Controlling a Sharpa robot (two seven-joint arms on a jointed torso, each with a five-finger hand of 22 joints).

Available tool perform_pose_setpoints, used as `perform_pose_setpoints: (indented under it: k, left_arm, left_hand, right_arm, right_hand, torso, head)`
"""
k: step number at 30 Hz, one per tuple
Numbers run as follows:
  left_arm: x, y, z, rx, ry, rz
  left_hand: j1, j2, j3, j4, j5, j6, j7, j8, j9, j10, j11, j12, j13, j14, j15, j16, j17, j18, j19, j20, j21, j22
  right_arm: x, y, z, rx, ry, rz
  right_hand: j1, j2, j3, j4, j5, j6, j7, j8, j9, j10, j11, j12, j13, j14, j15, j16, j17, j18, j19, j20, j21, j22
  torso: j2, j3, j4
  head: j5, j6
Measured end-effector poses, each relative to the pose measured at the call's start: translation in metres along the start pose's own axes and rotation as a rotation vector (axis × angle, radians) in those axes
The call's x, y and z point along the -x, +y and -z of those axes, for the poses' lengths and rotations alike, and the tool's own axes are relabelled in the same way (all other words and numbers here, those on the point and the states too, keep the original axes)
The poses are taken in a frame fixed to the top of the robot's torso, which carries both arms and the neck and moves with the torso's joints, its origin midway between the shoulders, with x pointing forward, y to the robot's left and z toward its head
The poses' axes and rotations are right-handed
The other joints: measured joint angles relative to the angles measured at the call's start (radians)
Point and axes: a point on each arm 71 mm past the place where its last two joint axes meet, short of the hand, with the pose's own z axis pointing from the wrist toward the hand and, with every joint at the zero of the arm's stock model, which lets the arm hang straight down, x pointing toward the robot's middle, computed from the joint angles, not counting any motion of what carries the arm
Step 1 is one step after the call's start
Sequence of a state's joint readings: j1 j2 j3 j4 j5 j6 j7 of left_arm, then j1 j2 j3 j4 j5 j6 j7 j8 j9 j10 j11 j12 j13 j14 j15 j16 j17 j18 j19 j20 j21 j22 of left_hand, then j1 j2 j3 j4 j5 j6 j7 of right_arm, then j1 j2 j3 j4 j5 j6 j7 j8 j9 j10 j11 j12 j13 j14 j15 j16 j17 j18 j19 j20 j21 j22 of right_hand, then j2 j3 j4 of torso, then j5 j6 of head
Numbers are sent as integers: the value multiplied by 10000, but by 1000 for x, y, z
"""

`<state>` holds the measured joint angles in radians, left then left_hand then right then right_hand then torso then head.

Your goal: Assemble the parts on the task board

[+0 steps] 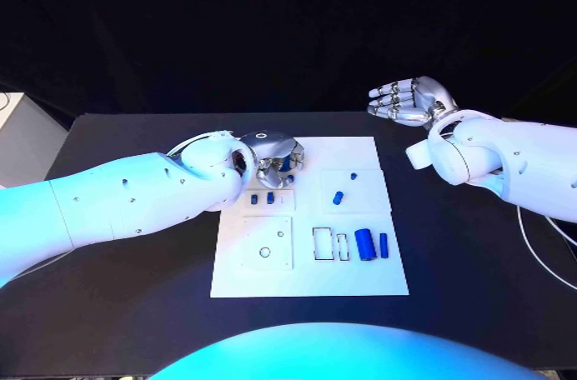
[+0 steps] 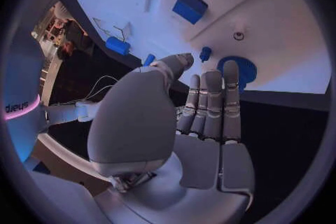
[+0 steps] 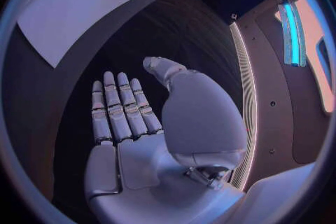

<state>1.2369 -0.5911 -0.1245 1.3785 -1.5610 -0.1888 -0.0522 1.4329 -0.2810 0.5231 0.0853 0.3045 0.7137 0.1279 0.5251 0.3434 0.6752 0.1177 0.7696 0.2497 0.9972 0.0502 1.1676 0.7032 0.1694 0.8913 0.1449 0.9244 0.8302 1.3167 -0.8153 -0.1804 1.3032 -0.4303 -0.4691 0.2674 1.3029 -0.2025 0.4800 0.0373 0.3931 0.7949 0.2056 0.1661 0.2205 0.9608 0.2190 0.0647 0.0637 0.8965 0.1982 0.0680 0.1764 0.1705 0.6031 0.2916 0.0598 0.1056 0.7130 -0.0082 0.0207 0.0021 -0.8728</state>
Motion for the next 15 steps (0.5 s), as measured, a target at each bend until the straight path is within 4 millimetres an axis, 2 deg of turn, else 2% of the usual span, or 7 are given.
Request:
perform_pose_setpoints:
  k: [6,9,12,15]
  left_arm:
    - [-2,2,-5,187,257,-340]
    - [-3,3,-6,269,354,-461]
    - [-3,4,-7,323,444,-546]
    - [-4,5,-7,354,503,-593]
  left_hand:
    - [1,1,0,0,0,44,-45,-49,-100,-51,20,0,-81,0,0,58,-76,1,0,0,46,27]
    - [0,3,42,-41,0,287,-27,-107,-221,-48,17,0,-174,35,-35,210,-154,0,34,-34,122,88]
    - [-14,17,119,-83,1,449,-53,-203,-345,78,-96,0,-273,56,-57,332,-228,0,39,-38,202,154]
    - [-43,62,185,-98,1,569,-66,-263,-430,212,-93,0,-355,34,-110,419,-288,0,58,-58,246,205]
  right_arm:
    - [-1,0,0,8,16,-11]
    - [-1,1,0,11,24,-15]
    - [-1,1,0,11,27,-18]
    - [-1,1,0,11,30,-21]
  right_hand:
    - [0,0,0,0,0,30,-30,0,0,0,0,0,0,0,0,0,-14,1,0,0,0,-19]
    - [0,0,0,0,0,30,-30,0,0,0,0,0,0,0,0,0,-13,0,0,0,0,-19]
    - [0,0,0,0,0,30,-30,0,0,0,0,0,0,0,0,0,-13,0,0,0,0,-19]
    - [0,0,0,0,0,30,-30,0,0,0,0,0,0,0,0,0,-13,0,0,0,0,-18]
  torso:
    - [-2,0,2]
    - [-3,4,-4]
    - [-3,6,-4]
    - [-3,9,-2]
  head:
    - [-11,0]
    - [-12,0]
    - [-18,0]
    - [-26,0]
